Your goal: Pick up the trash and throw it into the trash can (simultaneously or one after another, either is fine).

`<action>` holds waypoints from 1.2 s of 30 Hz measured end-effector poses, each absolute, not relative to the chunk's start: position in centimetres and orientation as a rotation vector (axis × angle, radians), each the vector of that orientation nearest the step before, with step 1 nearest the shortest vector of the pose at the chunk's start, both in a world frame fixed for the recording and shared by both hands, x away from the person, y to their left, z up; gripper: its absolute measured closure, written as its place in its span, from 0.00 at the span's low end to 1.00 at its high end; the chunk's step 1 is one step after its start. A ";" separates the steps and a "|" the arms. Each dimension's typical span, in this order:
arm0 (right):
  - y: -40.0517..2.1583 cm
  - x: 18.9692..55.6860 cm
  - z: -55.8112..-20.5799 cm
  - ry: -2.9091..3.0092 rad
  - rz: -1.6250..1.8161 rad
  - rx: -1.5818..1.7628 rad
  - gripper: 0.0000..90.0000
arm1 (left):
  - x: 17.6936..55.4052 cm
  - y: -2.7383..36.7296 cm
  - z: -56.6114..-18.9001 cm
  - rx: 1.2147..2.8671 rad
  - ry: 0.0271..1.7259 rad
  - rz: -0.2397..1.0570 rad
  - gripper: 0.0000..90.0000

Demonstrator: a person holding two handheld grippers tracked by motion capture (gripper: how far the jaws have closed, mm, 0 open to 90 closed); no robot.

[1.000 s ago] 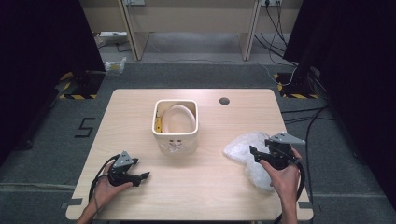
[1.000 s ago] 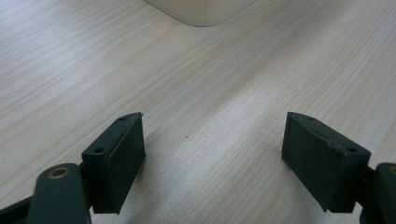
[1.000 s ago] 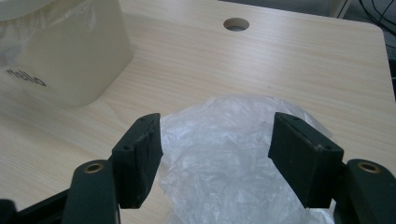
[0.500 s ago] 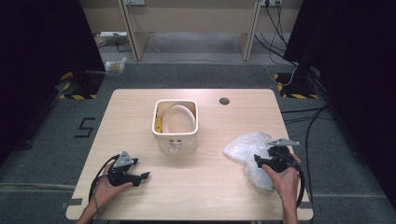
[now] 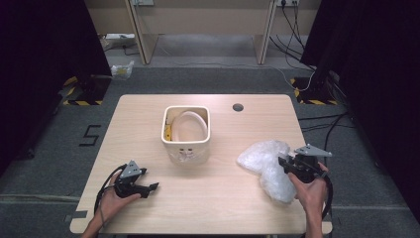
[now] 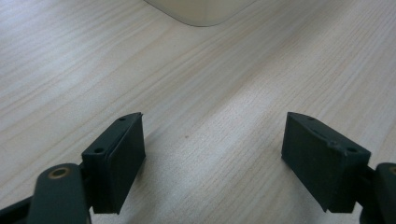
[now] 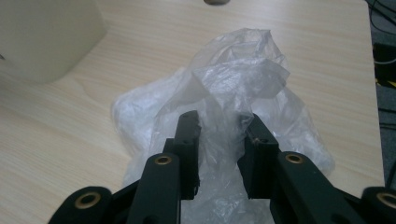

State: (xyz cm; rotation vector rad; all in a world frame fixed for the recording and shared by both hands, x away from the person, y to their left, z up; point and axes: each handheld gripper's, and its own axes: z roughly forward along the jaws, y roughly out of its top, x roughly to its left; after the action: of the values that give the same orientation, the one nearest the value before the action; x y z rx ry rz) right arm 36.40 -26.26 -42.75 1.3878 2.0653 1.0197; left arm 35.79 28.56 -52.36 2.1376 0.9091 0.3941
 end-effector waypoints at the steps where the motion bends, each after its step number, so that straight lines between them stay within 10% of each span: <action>1: -26.2 36.2 -42.2 2.054 1.041 1.369 0.80 | 35.8 28.5 -52.4 2.135 0.910 0.394 0.23; 36: -21.9 37.0 -39.5 2.088 1.229 1.192 0.82 | 35.8 28.6 -52.4 2.138 0.909 0.396 0.23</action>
State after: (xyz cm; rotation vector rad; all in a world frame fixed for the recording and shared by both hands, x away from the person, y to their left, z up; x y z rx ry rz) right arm 37.04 -21.90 -39.51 1.1923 2.0877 1.2288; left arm 35.78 28.56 -52.36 2.1377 0.9089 0.3959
